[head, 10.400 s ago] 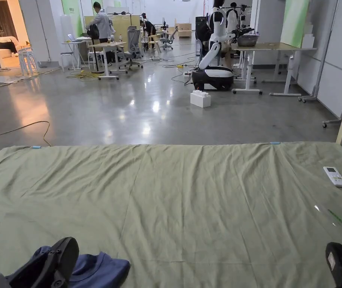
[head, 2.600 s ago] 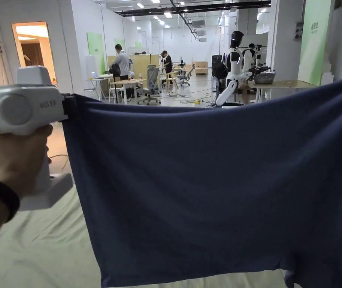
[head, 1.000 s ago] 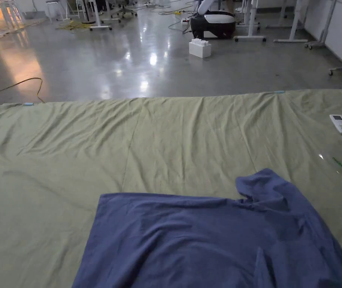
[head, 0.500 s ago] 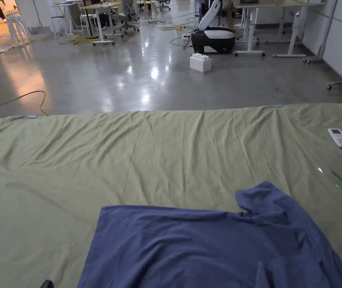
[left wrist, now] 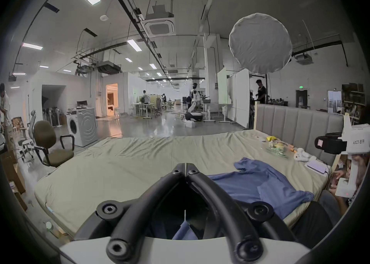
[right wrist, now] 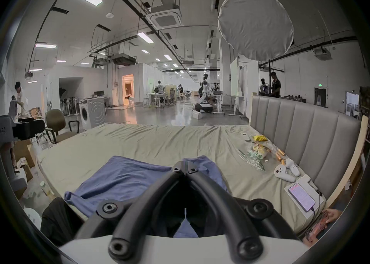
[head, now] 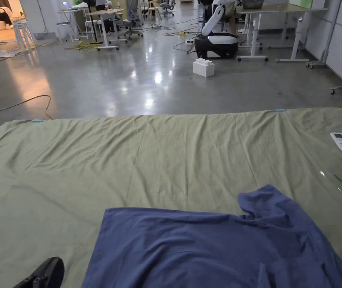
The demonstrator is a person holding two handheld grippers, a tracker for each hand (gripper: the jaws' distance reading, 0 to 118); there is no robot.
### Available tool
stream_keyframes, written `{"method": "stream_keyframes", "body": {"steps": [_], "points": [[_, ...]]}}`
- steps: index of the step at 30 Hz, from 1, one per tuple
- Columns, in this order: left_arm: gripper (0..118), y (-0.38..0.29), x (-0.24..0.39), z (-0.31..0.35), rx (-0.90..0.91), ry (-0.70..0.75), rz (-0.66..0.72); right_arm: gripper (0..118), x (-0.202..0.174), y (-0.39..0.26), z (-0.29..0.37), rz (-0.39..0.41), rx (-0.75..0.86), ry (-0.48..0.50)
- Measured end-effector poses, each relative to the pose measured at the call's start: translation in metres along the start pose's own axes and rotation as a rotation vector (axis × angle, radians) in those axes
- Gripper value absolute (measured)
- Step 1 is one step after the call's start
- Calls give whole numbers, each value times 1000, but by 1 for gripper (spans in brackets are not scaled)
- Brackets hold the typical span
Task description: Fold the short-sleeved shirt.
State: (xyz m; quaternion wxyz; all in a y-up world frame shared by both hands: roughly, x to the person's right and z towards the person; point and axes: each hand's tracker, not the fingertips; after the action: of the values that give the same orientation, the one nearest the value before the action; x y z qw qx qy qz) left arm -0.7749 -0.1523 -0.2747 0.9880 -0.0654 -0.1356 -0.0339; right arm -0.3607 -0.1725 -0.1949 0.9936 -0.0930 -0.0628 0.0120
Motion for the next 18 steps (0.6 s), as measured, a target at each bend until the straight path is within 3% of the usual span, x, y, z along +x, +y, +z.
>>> {"method": "stream_keyframes", "body": {"steps": [9,16,17,18], "points": [[0,-4,-15,0,-57,14,5,0,-5,-2,-1,17,-13,15],[0,-61,-58,-22,-347,71,89,0,3,-20,-4,-57,-82,20],[2,-74,-67,-26,-399,26,120,0,3,-24,-4,-65,-92,21],[12,-86,-77,-30,-429,-4,162,0,3,-27,-4,-69,-97,21]]}}
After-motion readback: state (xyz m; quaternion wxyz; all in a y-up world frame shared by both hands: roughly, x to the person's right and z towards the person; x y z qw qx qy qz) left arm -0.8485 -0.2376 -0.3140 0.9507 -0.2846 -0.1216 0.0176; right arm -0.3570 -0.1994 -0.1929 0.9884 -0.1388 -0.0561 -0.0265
